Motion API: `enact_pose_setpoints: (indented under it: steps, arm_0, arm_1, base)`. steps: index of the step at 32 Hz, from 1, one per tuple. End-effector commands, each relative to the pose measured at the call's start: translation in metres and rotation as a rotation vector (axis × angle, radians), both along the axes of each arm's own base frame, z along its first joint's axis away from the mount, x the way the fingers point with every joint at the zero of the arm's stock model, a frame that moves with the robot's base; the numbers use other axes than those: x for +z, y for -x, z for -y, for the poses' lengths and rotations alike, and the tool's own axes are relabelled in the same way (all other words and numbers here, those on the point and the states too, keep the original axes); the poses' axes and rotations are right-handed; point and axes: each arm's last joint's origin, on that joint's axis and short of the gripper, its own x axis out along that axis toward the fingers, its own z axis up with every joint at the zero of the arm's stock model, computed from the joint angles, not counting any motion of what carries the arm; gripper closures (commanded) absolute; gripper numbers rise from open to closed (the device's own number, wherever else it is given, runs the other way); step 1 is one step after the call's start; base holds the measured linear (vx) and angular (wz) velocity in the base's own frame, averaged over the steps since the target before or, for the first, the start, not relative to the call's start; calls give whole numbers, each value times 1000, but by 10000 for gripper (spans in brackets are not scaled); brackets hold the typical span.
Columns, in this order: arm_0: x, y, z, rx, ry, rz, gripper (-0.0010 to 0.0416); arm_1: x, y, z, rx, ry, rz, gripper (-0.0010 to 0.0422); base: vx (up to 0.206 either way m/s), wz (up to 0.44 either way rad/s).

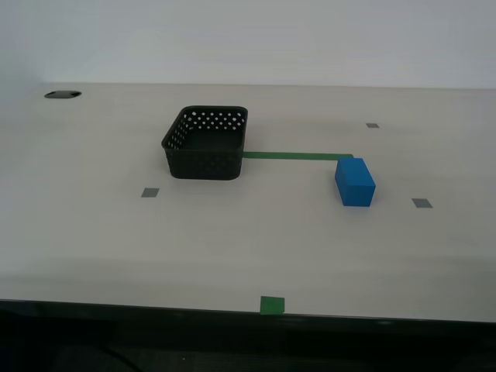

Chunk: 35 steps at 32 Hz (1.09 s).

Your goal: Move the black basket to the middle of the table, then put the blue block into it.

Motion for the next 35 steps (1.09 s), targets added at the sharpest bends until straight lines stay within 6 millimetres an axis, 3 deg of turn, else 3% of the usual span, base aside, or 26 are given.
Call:
enact_pose_setpoints:
  steps: [1, 18, 24, 35]
  arm_0:
    - [-3, 0, 0, 1, 2, -34, 404]
    - [-3, 0, 0, 1, 1, -34, 404]
    - [-4, 0, 0, 3, 1, -49, 404]
    - [-5, 0, -1, 7, -1, -57, 404]
  arm_1:
    - [-1, -1, 0, -1, 0, -51, 412]
    - [-1, -1, 0, -3, 10, -58, 412]
    - [-3, -4, 2, -56, 45, -186, 412]
    - [41, -11, 11, -82, 32, -337, 412]
  base:
    - [0, 0]
    - [0, 0]
    - [0, 0]
    - [0, 0]
